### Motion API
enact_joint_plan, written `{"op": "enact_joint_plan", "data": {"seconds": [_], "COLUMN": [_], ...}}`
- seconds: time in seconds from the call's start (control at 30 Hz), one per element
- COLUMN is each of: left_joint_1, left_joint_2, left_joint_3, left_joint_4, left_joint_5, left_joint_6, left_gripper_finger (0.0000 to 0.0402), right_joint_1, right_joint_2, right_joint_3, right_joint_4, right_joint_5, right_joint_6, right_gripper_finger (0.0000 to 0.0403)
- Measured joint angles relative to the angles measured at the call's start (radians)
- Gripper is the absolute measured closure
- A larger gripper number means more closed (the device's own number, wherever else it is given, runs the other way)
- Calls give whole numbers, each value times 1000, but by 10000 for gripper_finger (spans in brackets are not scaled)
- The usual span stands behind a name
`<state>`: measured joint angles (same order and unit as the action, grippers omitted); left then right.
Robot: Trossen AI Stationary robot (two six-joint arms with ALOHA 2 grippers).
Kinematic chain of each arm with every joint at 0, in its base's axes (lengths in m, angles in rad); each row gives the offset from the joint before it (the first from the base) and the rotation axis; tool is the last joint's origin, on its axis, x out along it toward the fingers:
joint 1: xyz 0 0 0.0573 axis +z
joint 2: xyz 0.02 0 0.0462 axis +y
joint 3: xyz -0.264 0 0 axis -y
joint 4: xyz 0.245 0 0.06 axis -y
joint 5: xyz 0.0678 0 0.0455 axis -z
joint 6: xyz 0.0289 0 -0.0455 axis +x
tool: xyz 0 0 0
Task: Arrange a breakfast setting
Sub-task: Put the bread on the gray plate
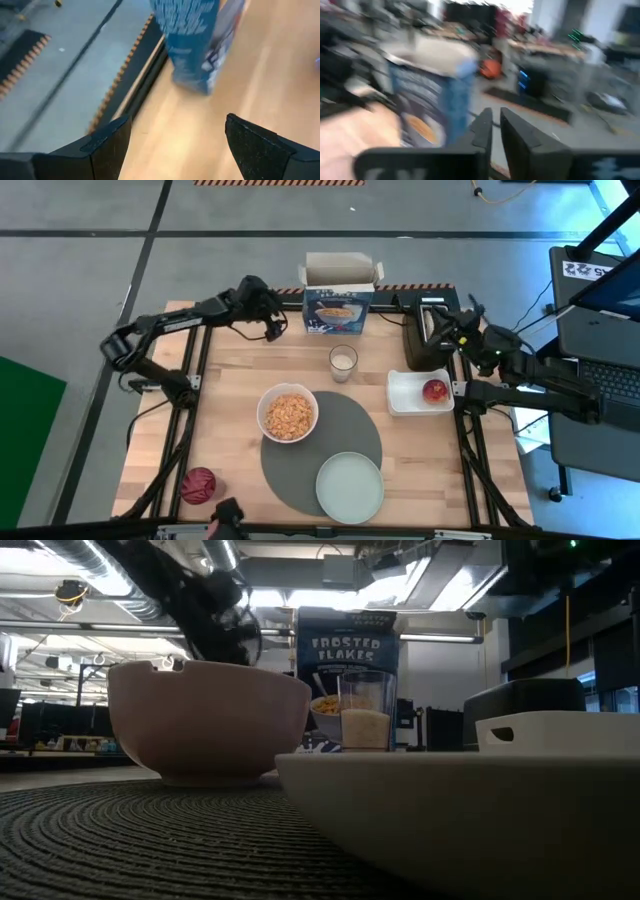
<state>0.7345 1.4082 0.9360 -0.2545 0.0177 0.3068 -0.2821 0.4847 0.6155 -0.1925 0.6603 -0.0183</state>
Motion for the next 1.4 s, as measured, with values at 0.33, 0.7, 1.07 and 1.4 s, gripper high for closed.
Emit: {"op": "enact_joint_plan", "data": {"seconds": [0.33, 0.7, 1.07, 1.4], "left_joint_1": [-16, -18, -18, -18], "left_joint_2": [-210, -223, -223, -222], "left_joint_3": [0, 0, 0, 0], "left_joint_4": [37, 81, 79, 67], "left_joint_5": [159, 157, 159, 160], "left_joint_6": [-324, -384, -405, -402], "left_gripper_finger": [92, 92, 92, 92], "right_joint_1": [-80, -284, -457, -472], "right_joint_2": [80, 259, 299, 299], "right_joint_3": [0, 0, 0, 39], "right_joint_4": [-366, -386, -373, -344], "right_joint_5": [88, -58, -256, -304], "right_joint_6": [206, 199, 160, 123], "right_gripper_finger": [284, 283, 348, 396]}}
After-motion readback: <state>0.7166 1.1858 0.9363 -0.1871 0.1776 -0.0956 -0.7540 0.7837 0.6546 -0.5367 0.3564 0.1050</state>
